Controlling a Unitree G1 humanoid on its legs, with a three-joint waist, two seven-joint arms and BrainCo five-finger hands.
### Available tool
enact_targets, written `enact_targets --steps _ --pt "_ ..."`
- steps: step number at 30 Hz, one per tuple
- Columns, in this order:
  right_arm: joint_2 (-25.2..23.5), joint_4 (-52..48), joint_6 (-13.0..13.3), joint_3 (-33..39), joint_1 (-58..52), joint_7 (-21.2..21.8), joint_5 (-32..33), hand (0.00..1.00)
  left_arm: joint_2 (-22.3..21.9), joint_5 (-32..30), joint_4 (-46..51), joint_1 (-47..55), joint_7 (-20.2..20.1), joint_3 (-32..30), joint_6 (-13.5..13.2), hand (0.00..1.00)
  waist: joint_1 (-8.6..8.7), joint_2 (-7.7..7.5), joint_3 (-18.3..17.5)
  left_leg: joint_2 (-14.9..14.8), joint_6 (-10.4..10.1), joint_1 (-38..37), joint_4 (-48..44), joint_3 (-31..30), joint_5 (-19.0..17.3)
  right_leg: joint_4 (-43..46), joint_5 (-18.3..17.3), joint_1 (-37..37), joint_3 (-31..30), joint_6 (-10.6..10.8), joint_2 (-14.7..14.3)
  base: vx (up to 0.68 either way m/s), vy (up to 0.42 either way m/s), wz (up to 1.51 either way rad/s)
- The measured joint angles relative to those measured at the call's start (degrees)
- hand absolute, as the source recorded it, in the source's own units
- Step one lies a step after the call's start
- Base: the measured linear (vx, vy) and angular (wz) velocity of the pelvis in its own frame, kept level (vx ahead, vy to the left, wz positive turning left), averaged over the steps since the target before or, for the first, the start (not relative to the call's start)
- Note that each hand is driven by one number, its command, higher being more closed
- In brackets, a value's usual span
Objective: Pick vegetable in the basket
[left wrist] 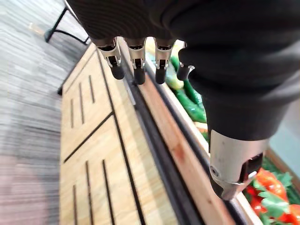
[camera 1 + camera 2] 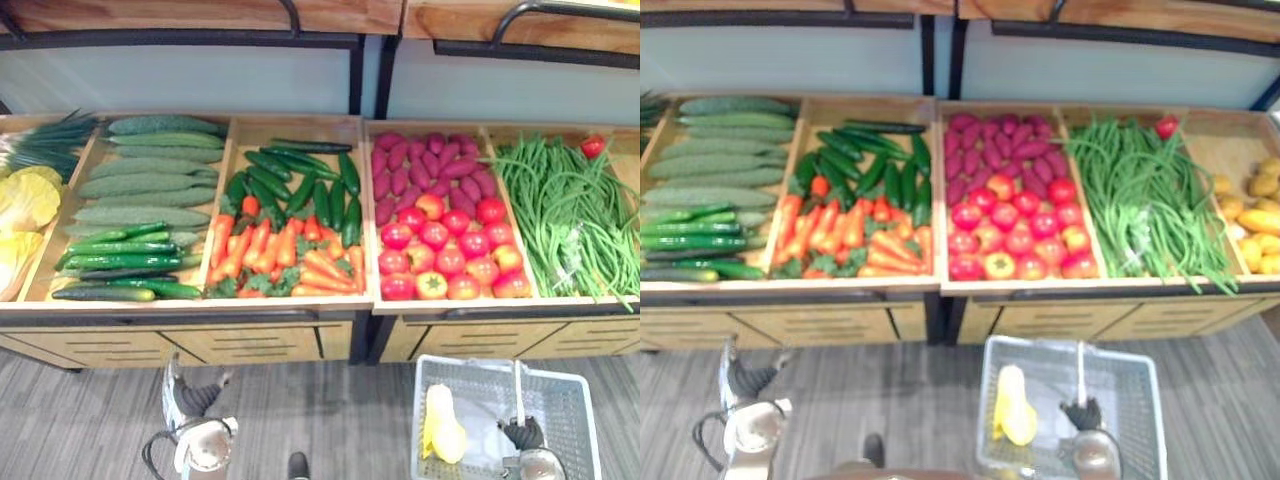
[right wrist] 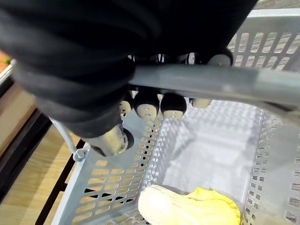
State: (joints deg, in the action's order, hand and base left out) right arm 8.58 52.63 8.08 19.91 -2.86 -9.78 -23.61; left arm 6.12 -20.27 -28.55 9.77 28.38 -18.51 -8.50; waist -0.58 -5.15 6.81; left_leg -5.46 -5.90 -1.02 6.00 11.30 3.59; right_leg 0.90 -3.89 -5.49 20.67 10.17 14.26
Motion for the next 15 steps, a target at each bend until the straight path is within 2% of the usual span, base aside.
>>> enact_targets --steps 3,6,11,15 --pt "-0.54 0.00 0.00 0.07 -0.25 -0.40 0.00 1.00 -1.12 -0.05 -0.59 1.05 -0.08 -0.17 0.32 0.00 -0.02 -0.34 -0.08 0.12 0.02 0.81 -0.01 -1.15 0.05 -0.12 0.02 -0.23 1.23 0.07 -0.01 0.04 -0.017 0.18" --pt "-0.68 0.00 -0.01 0.03 -0.51 -1.11 -0.03 1.00 -1.40 -0.31 0.03 0.91 0.27 -0.43 0.35 0.00 -1.02 -0.38 -0.08 0.21 0.00 0.79 -0.02 -1.22 0.06 -0.44 0.04 -0.67 1.56 0.08 -0.01 0.04 -0.012 0.09" --pt "-0.64 -0.01 0.18 -0.10 -0.20 -1.76 -0.07 1.00 -1.13 -3.72 9.28 0.38 4.77 -1.22 0.35 0.00 -1.11 -0.32 -0.14 0.20 -0.03 0.72 -0.02 -1.22 0.11 -0.55 0.04 -0.81 1.63 0.08 -0.07 0.01 -0.003 0.02" --pt "-0.63 0.00 0.18 -0.24 -0.18 -1.78 -0.07 1.00 -0.78 -5.89 13.96 -1.33 5.89 -1.05 0.39 0.00 -1.04 -0.22 -0.19 0.08 -0.05 0.33 -0.02 -0.96 0.14 -0.08 0.04 -0.73 1.20 0.07 -0.07 -0.01 -0.006 -0.05"
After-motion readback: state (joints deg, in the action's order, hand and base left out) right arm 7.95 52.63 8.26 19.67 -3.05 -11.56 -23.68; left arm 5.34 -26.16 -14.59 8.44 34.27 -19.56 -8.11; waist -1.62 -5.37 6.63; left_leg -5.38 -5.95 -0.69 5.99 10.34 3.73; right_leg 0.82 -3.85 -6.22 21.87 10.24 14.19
